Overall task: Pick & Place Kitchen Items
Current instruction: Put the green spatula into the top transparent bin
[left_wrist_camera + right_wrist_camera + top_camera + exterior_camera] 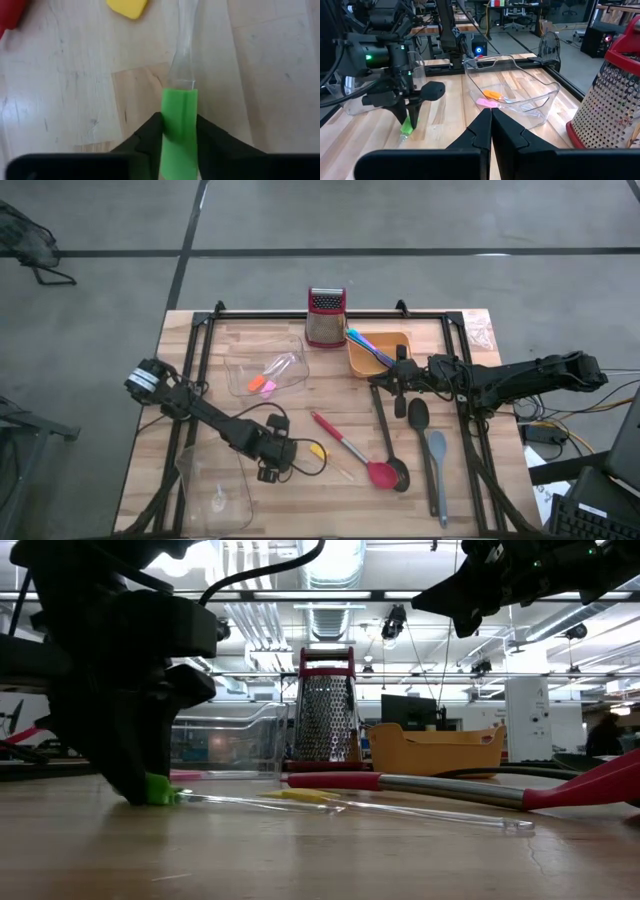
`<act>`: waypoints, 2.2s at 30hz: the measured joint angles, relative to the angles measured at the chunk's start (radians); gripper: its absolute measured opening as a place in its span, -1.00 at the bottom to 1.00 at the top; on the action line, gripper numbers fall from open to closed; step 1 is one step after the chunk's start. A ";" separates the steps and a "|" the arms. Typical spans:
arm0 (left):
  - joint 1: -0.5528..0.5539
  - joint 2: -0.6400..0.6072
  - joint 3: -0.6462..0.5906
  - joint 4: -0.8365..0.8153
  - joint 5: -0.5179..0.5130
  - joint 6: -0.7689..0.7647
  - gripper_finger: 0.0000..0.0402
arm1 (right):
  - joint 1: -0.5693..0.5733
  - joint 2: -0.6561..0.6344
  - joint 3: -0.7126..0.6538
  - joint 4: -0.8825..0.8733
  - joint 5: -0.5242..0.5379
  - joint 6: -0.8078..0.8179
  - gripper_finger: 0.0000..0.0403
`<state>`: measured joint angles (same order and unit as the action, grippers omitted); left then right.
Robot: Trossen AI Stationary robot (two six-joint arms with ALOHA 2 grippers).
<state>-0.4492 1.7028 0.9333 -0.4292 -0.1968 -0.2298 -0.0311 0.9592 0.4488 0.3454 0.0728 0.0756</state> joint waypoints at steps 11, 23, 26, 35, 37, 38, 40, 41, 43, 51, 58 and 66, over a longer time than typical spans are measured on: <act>0.003 -0.018 -0.002 -0.002 -0.048 0.071 -0.89 | 0.000 0.000 0.000 0.000 0.000 -0.008 -0.96; 0.003 -0.021 0.033 -0.024 -0.093 0.104 -0.88 | 0.000 0.000 0.000 0.000 0.000 -0.005 -0.96; 0.003 -0.021 0.036 -0.027 -0.092 0.106 -0.86 | 0.000 0.000 0.000 0.000 0.000 -0.005 -0.96; 0.003 -0.022 0.037 -0.043 -0.119 0.123 -0.86 | 0.000 0.000 0.000 0.000 0.000 -0.005 -0.96; 0.003 -0.022 0.037 -0.043 -0.120 0.123 -0.84 | 0.000 0.000 0.000 0.000 0.000 -0.005 -0.96; 0.003 -0.022 0.037 -0.043 -0.120 0.123 -0.84 | 0.000 0.000 0.000 0.000 0.000 -0.005 -0.96; 0.002 -0.023 0.037 -0.045 -0.130 0.123 -0.87 | 0.000 0.000 0.000 0.000 0.000 -0.005 -0.96; 0.002 -0.024 0.037 -0.052 -0.136 0.123 -0.89 | 0.000 0.000 0.000 0.000 0.000 -0.005 -0.96; 0.002 -0.025 0.041 -0.084 -0.152 0.122 -0.91 | 0.000 0.000 0.000 0.000 0.000 -0.005 -0.96; 0.001 -0.041 0.079 -0.167 -0.248 0.122 -0.84 | 0.000 0.000 0.000 0.000 0.000 -0.005 -0.96; -0.001 -0.114 0.109 -0.258 -0.284 0.118 -0.91 | 0.000 0.000 0.000 0.000 0.000 -0.005 -0.96; -0.002 -0.263 0.121 -0.363 -0.442 0.100 -0.87 | 0.000 0.000 0.000 0.000 0.000 -0.005 -0.96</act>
<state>-0.4516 1.4395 1.0546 -0.7920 -0.6392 -0.1297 -0.0311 0.9592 0.4488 0.3450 0.0731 0.0704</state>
